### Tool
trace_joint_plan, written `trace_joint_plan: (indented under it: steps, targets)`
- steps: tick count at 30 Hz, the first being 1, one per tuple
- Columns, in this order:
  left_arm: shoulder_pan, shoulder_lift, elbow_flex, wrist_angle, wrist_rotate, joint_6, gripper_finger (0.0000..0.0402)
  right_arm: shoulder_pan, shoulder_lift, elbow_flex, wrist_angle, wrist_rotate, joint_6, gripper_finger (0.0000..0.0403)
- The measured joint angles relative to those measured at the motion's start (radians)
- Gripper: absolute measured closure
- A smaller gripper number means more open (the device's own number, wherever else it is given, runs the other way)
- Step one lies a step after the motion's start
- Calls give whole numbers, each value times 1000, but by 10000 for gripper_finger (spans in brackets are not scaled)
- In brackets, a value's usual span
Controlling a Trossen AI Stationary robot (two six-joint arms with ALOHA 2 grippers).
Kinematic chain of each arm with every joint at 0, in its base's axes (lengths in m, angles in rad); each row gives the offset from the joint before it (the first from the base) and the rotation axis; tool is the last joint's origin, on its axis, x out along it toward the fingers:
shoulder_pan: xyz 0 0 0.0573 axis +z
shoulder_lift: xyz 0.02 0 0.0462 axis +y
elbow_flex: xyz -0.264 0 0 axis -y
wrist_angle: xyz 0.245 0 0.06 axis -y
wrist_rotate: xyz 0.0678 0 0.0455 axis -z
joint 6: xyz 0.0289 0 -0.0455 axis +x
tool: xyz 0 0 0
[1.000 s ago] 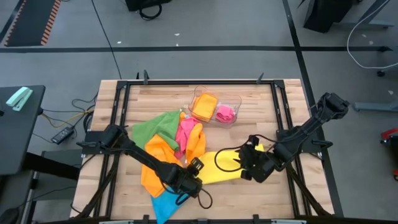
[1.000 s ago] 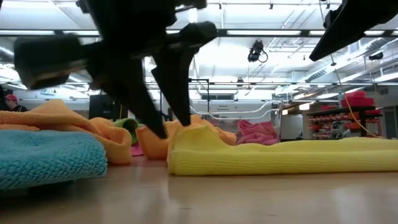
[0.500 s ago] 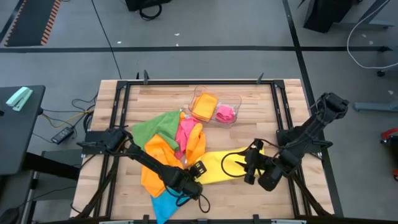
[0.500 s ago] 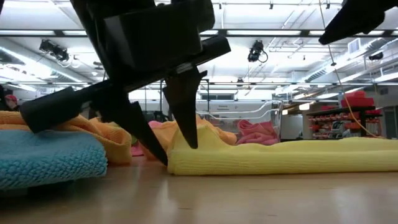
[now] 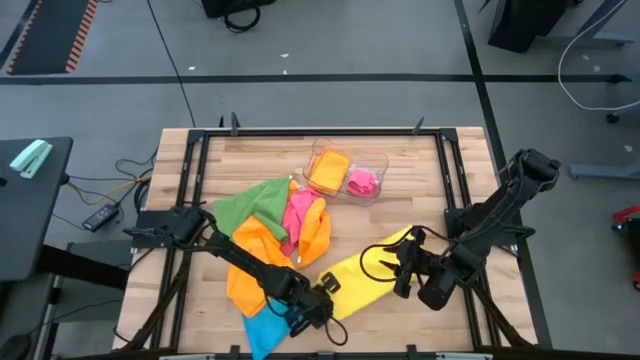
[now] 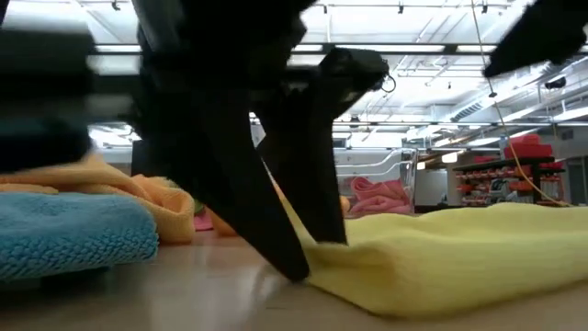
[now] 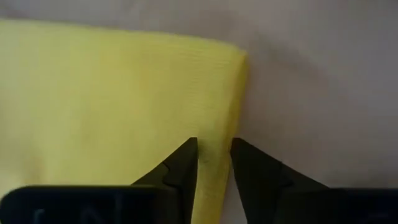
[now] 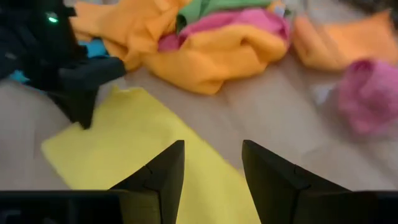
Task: Fold microfiber towels
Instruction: Fold the yellow microfiber cloth
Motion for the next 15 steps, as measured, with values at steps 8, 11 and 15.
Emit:
trace_joint_plan:
  steps: [8,11,15]
  targets:
    - [-5,-19,-1,65,18,4,312,0,2,-191,197,-249,164,233]
    - [5,-35,0,95,10,7,316,1,17,-240,196,-298,212,233]
    - [28,-32,1,96,-38,-5,317,-13,48,-290,193,-325,229,233]
